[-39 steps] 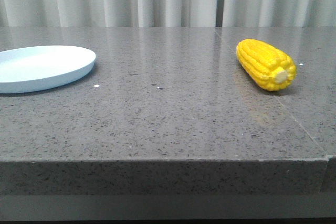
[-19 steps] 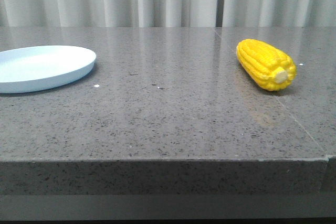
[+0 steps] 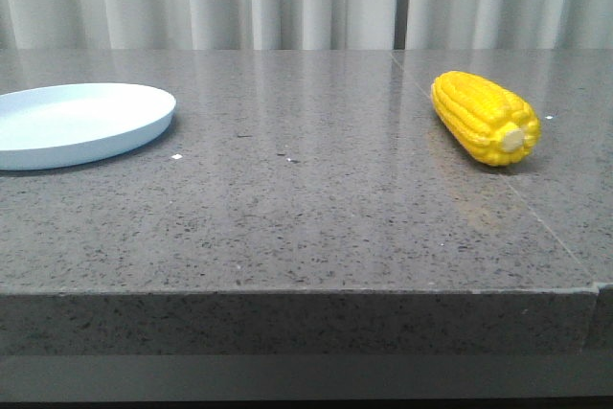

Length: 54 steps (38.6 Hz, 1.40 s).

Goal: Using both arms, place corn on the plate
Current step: 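Lower the left gripper to the rim of the pale blue plate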

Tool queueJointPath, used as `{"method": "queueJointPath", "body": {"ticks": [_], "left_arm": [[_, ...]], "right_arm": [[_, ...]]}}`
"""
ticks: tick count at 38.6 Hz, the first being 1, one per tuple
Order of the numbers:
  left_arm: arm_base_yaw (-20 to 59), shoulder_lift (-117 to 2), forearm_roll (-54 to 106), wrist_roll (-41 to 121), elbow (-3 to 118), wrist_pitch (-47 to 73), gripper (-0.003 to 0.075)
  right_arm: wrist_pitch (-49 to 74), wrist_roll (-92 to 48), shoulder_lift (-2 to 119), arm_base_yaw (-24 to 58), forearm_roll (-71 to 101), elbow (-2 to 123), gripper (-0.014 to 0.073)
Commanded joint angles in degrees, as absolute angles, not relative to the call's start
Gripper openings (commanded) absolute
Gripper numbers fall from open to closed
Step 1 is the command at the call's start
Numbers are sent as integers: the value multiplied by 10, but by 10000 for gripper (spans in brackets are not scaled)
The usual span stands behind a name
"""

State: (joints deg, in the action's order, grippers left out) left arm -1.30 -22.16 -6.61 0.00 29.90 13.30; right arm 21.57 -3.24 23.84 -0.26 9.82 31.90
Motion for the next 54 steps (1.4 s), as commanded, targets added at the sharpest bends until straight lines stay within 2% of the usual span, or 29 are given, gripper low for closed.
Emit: {"method": "queueJointPath", "body": {"ticks": [1, 11, 16, 20, 24, 29, 36, 42, 54], "left_arm": [[-14, -228, -66, 0, 319, 92, 681], [-14, -247, -63, 0, 320, 95, 616], [-10, -358, -62, 0, 371, 131, 597], [24, -471, -57, 0, 439, 176, 597], [57, -583, -60, 0, 526, 274, 597], [58, -719, -45, -9, 654, 434, 597], [58, -872, -44, -15, 773, 583, 597], [58, -945, -42, -15, 798, 599, 597], [58, -971, -25, -15, 798, 592, 582]], "right_arm": [[174, -36, 245, -6, 99, 340, 652], [174, -36, 245, -6, 99, 340, 647], [174, -36, 245, -6, 99, 340, 647], [174, -36, 245, -6, 99, 340, 647], [174, -36, 245, -6, 99, 340, 647], [174, -36, 245, -6, 99, 340, 647], [174, -36, 245, -6, 99, 340, 647], [174, -36, 245, -6, 99, 340, 647], [174, -36, 245, -6, 99, 340, 647]]}}
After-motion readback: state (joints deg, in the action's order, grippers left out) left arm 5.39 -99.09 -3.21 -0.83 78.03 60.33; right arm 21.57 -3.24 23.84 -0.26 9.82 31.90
